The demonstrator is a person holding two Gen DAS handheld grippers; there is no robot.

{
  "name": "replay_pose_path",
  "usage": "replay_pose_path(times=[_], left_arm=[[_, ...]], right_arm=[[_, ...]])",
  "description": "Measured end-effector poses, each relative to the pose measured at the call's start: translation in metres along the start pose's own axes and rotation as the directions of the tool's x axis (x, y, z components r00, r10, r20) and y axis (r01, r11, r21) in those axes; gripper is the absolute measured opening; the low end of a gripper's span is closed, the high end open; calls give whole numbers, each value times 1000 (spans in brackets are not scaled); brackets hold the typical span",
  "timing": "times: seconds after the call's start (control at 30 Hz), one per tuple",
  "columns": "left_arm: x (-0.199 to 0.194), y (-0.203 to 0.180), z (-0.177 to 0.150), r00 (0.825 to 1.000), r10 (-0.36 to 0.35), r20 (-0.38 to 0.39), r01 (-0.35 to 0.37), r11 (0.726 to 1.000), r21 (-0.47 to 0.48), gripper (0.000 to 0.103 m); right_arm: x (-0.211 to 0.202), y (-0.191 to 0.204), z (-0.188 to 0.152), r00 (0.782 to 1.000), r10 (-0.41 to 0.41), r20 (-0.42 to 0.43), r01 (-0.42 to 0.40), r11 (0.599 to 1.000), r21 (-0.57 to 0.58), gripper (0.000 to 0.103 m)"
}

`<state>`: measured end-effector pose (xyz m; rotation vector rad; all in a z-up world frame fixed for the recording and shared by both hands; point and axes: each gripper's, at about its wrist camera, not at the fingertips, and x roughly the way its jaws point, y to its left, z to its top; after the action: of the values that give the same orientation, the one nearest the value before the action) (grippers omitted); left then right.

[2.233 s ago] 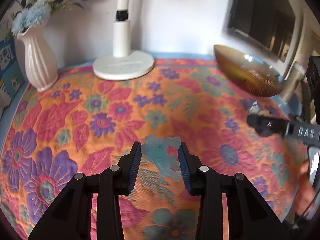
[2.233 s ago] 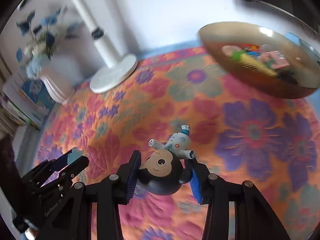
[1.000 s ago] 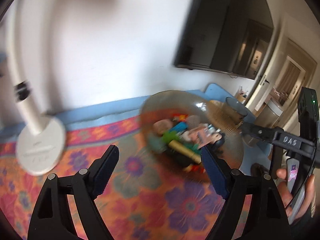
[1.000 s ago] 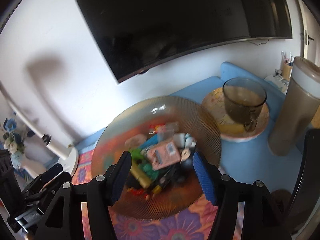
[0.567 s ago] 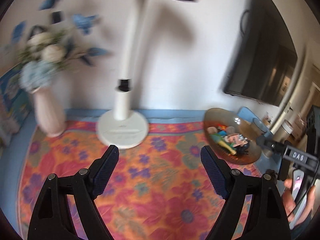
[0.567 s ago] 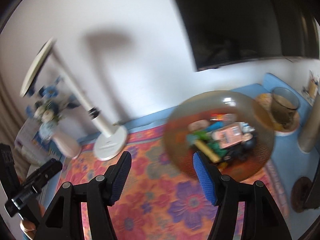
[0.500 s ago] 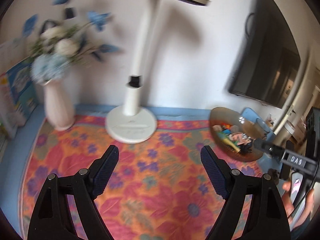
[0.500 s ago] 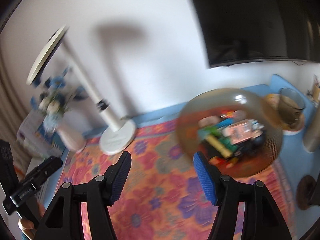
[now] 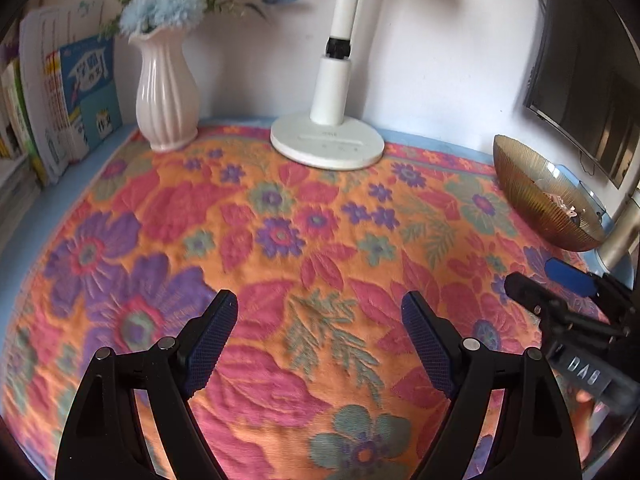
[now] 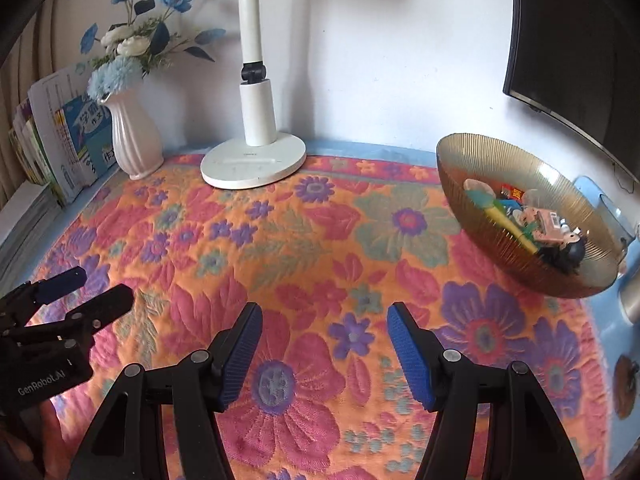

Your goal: Organize rigid objects

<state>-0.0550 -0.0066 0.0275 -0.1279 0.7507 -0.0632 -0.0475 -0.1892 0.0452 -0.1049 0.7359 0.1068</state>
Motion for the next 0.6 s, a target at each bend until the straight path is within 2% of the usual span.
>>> replay_pose_path(times=[0.07,0.13,0.2,0.23,0.3,0.4,0.47,0.6], left_arm=[[1,0,-3,1000,9,-2,-9,1000,5,83],[-5,3,-4,999,0,35,0,1000,-4,83],[-9,7,-6,998,15,66,-13,999,-32,85],[-10,8,-6,997,21,71,-18,999,-40,86],[-12,9,-6,996,45,80,-40,998,-55,86],[-16,6,-7,993,59,102,-55,998,-42,87],[-17,3,-8,992,67,109,-64,998,-27,91],[-20,-4,-9,988,93,122,-94,996,5,91]], right_arm=[[4,5,-10,1000,-31,-2,31,999,-44,63],[6,7,-13,1000,-12,-27,11,999,-47,63],[7,7,-15,999,-28,-28,27,999,-40,65],[7,7,-15,999,-43,-25,42,998,-36,74],[1,7,-16,999,-45,3,45,998,-38,86],[-6,9,-18,998,-42,38,44,998,-49,93],[-5,13,-18,999,-41,34,44,996,-72,94],[-8,18,-20,996,-72,51,77,993,-91,94]])
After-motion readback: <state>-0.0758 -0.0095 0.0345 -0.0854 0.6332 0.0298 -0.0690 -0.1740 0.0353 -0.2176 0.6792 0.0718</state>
